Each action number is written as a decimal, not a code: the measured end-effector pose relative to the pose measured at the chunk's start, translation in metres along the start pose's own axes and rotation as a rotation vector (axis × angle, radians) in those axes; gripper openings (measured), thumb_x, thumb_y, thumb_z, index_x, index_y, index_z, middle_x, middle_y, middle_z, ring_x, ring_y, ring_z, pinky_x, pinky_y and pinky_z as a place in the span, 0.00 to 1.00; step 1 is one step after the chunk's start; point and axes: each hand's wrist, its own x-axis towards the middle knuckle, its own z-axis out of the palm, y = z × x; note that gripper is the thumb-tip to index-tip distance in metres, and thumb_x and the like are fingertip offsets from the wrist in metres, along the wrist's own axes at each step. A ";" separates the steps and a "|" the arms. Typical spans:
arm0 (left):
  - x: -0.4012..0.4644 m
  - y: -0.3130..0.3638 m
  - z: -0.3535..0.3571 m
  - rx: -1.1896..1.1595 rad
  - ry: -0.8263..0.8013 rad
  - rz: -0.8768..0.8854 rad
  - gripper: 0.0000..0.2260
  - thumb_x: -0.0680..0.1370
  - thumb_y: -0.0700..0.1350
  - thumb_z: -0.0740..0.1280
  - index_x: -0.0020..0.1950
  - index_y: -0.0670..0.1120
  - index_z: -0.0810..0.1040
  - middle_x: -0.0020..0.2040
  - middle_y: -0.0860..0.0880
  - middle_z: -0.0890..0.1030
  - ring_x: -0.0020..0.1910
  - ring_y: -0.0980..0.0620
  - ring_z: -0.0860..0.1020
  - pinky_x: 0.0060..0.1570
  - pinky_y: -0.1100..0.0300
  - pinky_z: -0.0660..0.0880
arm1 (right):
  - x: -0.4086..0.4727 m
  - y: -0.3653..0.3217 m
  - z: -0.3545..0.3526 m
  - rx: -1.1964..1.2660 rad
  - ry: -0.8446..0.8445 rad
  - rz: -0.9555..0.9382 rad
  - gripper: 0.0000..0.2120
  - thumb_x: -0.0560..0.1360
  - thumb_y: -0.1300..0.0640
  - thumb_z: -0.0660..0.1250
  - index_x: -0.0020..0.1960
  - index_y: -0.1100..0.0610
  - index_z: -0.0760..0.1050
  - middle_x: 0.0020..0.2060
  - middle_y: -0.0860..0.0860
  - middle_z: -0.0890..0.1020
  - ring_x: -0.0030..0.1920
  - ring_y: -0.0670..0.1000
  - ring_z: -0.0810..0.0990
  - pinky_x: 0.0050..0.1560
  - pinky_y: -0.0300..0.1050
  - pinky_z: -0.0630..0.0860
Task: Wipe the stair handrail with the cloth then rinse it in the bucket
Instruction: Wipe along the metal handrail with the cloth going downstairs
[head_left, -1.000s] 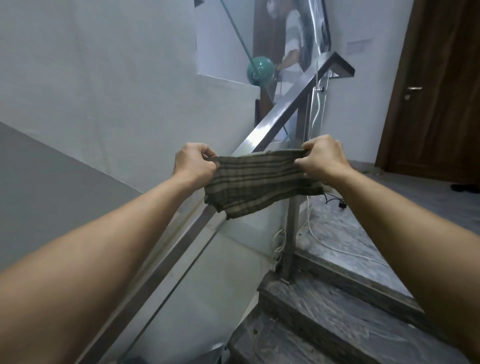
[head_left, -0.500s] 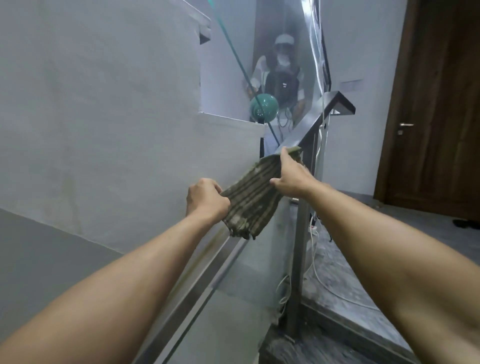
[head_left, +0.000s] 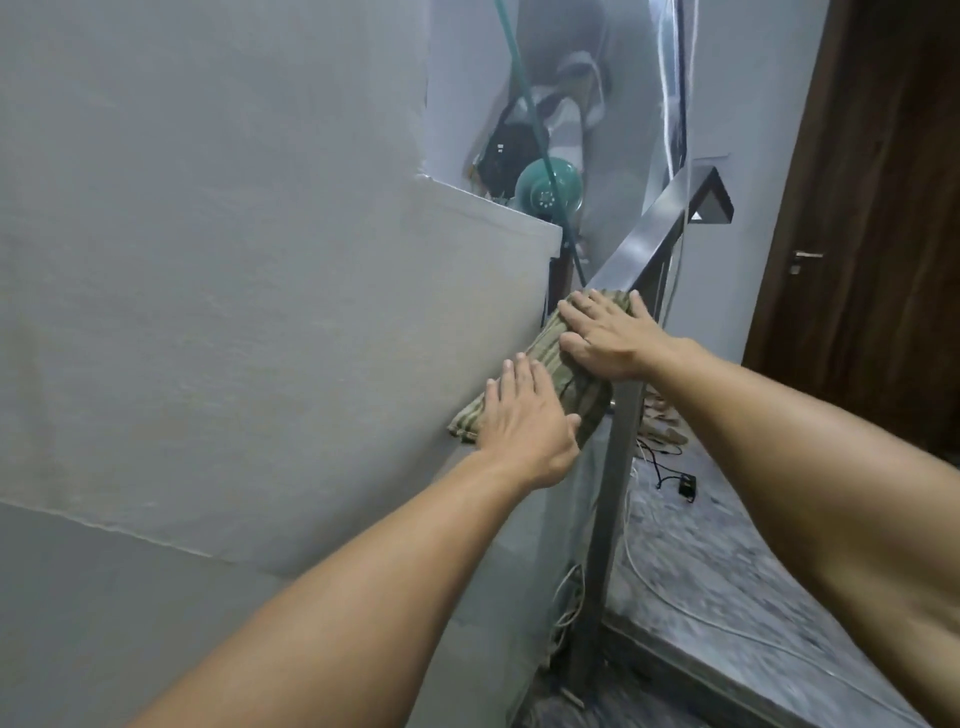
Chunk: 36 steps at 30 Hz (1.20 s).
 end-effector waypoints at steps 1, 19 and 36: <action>0.005 0.000 0.003 0.036 -0.018 0.006 0.33 0.81 0.51 0.55 0.77 0.37 0.42 0.79 0.38 0.42 0.78 0.42 0.42 0.77 0.47 0.43 | 0.004 0.004 -0.004 -0.034 -0.006 -0.011 0.29 0.78 0.45 0.45 0.77 0.52 0.50 0.79 0.53 0.49 0.78 0.51 0.46 0.73 0.65 0.37; -0.034 -0.022 0.003 -0.046 -0.022 -0.068 0.30 0.82 0.51 0.50 0.77 0.39 0.41 0.79 0.42 0.40 0.79 0.45 0.42 0.77 0.51 0.43 | -0.012 0.007 0.020 0.045 0.076 -0.222 0.34 0.76 0.40 0.39 0.78 0.53 0.49 0.79 0.51 0.51 0.78 0.49 0.45 0.76 0.53 0.37; -0.194 -0.063 0.009 0.105 -0.062 -0.319 0.32 0.82 0.50 0.55 0.77 0.39 0.40 0.79 0.41 0.42 0.79 0.45 0.43 0.77 0.53 0.42 | -0.092 -0.086 0.032 -0.237 0.053 -0.765 0.53 0.64 0.23 0.32 0.77 0.57 0.51 0.77 0.57 0.56 0.78 0.56 0.50 0.76 0.58 0.46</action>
